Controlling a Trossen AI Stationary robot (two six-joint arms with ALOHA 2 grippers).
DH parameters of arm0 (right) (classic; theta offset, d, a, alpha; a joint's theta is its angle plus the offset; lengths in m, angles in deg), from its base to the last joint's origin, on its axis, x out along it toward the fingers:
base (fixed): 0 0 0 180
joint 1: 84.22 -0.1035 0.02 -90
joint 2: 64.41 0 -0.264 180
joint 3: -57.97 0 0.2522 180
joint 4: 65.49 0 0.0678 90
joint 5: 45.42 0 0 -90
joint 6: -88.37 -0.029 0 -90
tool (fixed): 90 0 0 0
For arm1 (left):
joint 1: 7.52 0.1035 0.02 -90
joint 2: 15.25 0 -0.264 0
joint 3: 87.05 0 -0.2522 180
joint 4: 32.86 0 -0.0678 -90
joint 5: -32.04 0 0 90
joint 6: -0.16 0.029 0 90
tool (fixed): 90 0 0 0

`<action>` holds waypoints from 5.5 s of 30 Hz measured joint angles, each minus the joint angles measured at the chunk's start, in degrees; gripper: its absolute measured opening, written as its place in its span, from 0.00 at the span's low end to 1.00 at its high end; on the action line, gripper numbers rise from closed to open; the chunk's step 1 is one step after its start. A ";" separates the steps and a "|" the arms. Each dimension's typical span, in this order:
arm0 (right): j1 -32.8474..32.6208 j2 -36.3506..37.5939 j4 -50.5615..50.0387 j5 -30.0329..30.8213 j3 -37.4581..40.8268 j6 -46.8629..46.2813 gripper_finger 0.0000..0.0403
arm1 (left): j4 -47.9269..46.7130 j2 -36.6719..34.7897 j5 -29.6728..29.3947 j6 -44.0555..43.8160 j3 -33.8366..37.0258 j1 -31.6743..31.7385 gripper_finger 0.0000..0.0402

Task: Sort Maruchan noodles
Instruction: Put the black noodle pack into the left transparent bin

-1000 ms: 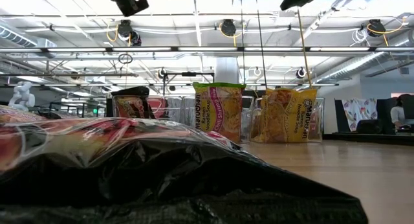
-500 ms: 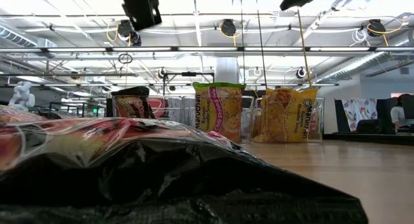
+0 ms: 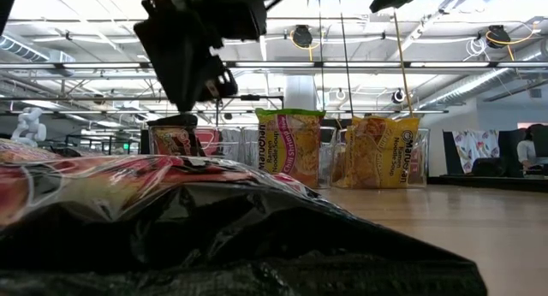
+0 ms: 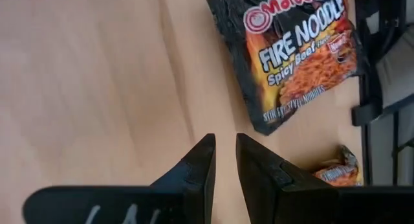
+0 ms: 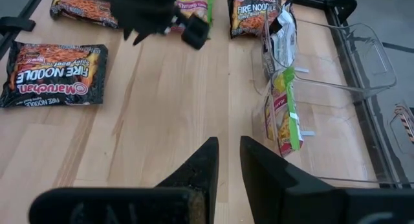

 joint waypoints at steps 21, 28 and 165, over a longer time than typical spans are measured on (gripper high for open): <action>0.00 -0.02 0.55 -0.02 0.00 -0.02 0.15 | 15.61 8.56 6.30 -5.31 0.04 -1.39 0.17; 0.00 -0.02 0.62 -0.04 0.00 -0.02 0.15 | 17.37 10.79 6.33 -6.04 -0.01 -2.30 0.17; 0.02 15.87 1.18 3.23 -0.02 5.60 0.15 | 0.08 -26.70 -49.88 8.76 -0.04 25.60 0.00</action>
